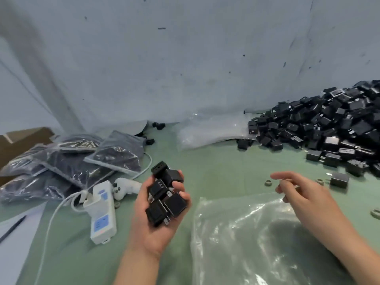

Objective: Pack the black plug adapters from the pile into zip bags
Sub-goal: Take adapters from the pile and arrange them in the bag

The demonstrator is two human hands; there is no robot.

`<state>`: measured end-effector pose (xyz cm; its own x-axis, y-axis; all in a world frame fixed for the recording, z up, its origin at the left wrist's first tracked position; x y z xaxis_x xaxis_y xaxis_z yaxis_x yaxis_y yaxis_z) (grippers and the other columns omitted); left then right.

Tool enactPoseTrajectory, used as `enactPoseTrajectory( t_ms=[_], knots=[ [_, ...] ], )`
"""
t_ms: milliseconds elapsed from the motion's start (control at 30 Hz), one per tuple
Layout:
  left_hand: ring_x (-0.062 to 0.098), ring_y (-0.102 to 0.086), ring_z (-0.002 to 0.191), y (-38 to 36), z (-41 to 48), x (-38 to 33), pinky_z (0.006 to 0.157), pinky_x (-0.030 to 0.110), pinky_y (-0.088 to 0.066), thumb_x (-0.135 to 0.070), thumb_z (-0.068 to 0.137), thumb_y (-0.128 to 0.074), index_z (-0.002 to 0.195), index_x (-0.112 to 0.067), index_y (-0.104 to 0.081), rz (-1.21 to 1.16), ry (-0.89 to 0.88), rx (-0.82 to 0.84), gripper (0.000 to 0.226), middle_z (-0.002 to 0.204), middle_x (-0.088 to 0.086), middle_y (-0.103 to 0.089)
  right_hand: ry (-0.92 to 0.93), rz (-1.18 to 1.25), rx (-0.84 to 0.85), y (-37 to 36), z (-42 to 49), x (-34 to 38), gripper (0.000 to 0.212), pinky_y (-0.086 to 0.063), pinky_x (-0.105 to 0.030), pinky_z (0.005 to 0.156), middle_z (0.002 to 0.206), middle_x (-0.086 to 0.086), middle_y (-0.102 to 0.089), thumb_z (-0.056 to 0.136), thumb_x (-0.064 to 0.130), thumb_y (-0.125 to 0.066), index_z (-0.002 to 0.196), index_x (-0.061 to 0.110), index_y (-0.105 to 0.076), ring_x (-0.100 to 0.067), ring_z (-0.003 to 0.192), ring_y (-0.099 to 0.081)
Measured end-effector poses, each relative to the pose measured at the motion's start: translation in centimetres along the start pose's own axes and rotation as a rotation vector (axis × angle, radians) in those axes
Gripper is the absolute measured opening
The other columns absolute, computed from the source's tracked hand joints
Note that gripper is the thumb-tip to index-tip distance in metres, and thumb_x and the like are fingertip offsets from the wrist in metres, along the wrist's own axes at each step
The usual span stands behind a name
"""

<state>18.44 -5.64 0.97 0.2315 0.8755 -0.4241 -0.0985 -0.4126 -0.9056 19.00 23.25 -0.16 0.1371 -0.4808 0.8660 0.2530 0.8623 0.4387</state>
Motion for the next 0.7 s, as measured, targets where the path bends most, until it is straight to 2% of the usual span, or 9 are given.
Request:
enactPoseTrajectory(
  t_ms=[67, 167, 200, 300, 400, 533, 633, 700],
  knots=[
    [0.02, -0.061, 0.078, 1.6, -1.7, -1.1, 0.068, 0.036, -0.054, -0.028, 0.09, -0.061, 0.102, 0.001, -0.073, -0.034, -0.031, -0.066, 0.033, 0.116, 0.014, -0.062, 0.041, -0.092, 0.003, -1.3, 0.0, 0.6, 0.027, -0.046, -0.029, 0.069, 0.082, 0.012, -0.07, 0.098, 0.022, -0.051, 0.101, 0.043, -0.066, 0.0, 0.075, -0.062],
    [0.022, -0.061, 0.078, 2.7, -3.0, -2.1, 0.068, 0.037, -0.054, -0.031, 0.094, -0.058, 0.101, 0.001, -0.073, -0.07, -0.056, -0.117, 0.035, 0.115, 0.015, -0.062, 0.137, -0.173, 0.004, -3.5, -0.3, 1.9, 0.026, -0.04, -0.01, 0.069, 0.089, 0.021, -0.064, 0.098, 0.014, -0.053, 0.102, 0.038, -0.064, 0.011, 0.085, -0.056],
    [0.022, -0.062, 0.078, 2.8, -3.2, -2.3, 0.068, 0.037, -0.054, -0.031, 0.095, -0.058, 0.1, 0.001, -0.073, -0.068, -0.055, -0.121, 0.036, 0.114, 0.015, -0.062, 0.179, -0.185, 0.013, -4.2, -0.5, 2.5, 0.028, -0.038, -0.008, 0.07, 0.091, 0.024, -0.061, 0.097, 0.013, -0.054, 0.103, 0.038, -0.063, 0.014, 0.089, -0.054],
    [0.024, -0.063, 0.08, 3.0, -3.3, -2.5, 0.069, 0.038, -0.054, -0.031, 0.095, -0.057, 0.099, 0.0, -0.074, -0.04, -0.05, -0.13, 0.036, 0.112, 0.016, -0.063, 0.319, -0.243, 0.068, -6.6, -1.2, 4.1, 0.03, -0.038, -0.021, 0.076, 0.095, 0.025, -0.061, 0.095, 0.009, -0.057, 0.107, 0.034, -0.067, 0.002, 0.093, -0.057],
    [0.024, -0.063, 0.08, 2.9, -3.4, -2.7, 0.069, 0.037, -0.053, -0.032, 0.095, -0.056, 0.099, 0.0, -0.074, -0.042, -0.034, -0.119, 0.037, 0.112, 0.016, -0.064, 0.488, -0.306, 0.128, -8.7, -2.2, 5.4, 0.032, -0.043, -0.033, 0.082, 0.104, 0.015, -0.063, 0.093, 0.004, -0.061, 0.111, 0.028, -0.071, -0.017, 0.097, -0.059],
    [0.025, -0.063, 0.081, 2.9, -3.6, -2.9, 0.069, 0.038, -0.053, -0.032, 0.095, -0.056, 0.102, 0.001, -0.072, -0.071, -0.022, -0.119, 0.037, 0.113, 0.016, -0.063, 0.681, -0.415, 0.212, -11.3, -4.0, 6.9, 0.058, -0.053, -0.045, 0.084, 0.131, -0.003, -0.061, 0.078, -0.011, -0.069, 0.115, 0.032, -0.072, -0.03, 0.108, -0.061],
    [0.024, -0.063, 0.081, 3.1, -4.1, -2.7, 0.069, 0.038, -0.054, -0.03, 0.093, -0.058, 0.101, 0.004, -0.072, -0.089, -0.013, -0.135, 0.038, 0.114, 0.017, -0.062, 0.801, -0.606, 0.273, -12.8, -4.9, 7.6, 0.074, -0.056, -0.048, 0.086, 0.135, -0.013, -0.061, 0.051, -0.016, -0.08, 0.106, 0.033, -0.077, -0.036, 0.114, -0.065],
    [0.026, -0.063, 0.08, 3.2, -4.5, -2.2, 0.069, 0.038, -0.053, -0.028, 0.091, -0.058, 0.098, 0.005, -0.073, -0.111, 0.005, -0.154, 0.037, 0.112, 0.018, -0.063, 0.811, -0.639, 0.283, -13.1, -5.2, 7.7, 0.06, -0.053, -0.046, 0.092, 0.135, -0.013, -0.062, 0.051, -0.01, -0.085, 0.093, 0.032, -0.077, -0.035, 0.118, -0.063]
  ],
)
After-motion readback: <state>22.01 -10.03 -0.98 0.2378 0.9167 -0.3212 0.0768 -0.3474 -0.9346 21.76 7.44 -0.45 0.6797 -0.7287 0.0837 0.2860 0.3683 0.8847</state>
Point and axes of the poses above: each hand's wrist, its own z-axis towards the middle knuckle, its own y-axis out of the back of the hand, x = y × z, the point moved 3 cm from there along z, towards the middle knuckle
